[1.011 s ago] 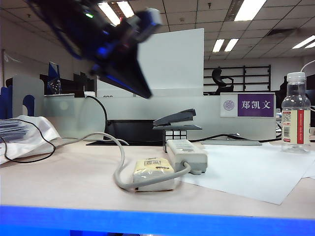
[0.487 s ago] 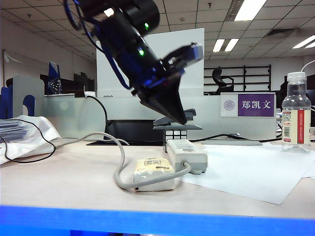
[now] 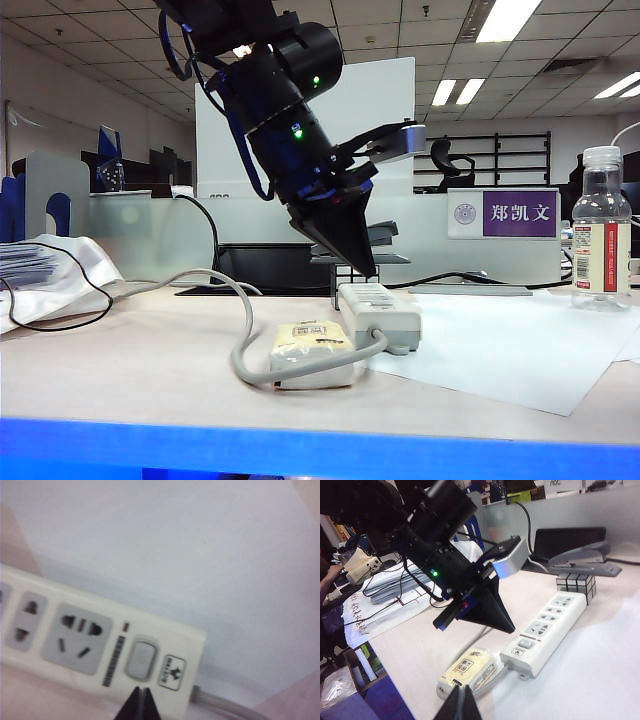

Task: Press the button on the power strip.

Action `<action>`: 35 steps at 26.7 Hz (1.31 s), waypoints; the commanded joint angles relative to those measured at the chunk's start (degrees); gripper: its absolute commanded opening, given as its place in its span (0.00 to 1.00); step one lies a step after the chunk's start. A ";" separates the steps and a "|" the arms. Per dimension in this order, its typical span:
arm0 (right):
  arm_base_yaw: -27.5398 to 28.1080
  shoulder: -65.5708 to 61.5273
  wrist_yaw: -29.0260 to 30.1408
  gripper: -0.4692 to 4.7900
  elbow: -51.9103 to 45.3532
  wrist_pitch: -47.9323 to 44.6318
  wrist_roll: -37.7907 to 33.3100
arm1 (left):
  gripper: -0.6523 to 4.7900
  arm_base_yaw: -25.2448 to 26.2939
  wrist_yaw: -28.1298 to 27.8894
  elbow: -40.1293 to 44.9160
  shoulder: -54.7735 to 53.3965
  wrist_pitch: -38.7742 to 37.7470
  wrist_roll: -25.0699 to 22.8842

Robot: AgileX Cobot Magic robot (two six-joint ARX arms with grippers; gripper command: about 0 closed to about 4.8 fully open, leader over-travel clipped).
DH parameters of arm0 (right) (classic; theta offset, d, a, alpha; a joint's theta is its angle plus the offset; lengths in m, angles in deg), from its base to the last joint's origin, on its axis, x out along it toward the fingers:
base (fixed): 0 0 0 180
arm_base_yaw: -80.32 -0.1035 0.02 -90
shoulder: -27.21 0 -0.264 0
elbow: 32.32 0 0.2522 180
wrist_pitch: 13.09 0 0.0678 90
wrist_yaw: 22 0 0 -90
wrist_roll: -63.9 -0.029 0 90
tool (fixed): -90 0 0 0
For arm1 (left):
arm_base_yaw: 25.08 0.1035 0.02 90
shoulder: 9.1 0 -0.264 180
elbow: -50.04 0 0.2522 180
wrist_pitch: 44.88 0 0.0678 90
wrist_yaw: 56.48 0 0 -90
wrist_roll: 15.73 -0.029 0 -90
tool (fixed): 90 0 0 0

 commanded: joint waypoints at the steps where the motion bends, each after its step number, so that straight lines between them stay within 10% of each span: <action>1: -0.04 -0.07 0.35 0.10 0.17 -0.09 -0.02 | 0.11 -0.09 -1.62 -2.10 -0.50 -0.35 -2.75; 18: -0.04 -0.07 0.48 0.10 0.17 -0.11 0.00 | 0.11 -0.24 1.75 -15.85 -7.17 -18.29 -6.43; 35: -0.04 -0.04 0.59 0.10 0.17 -0.04 -0.04 | 0.11 -1.90 1.75 -15.87 -9.66 -13.40 -5.86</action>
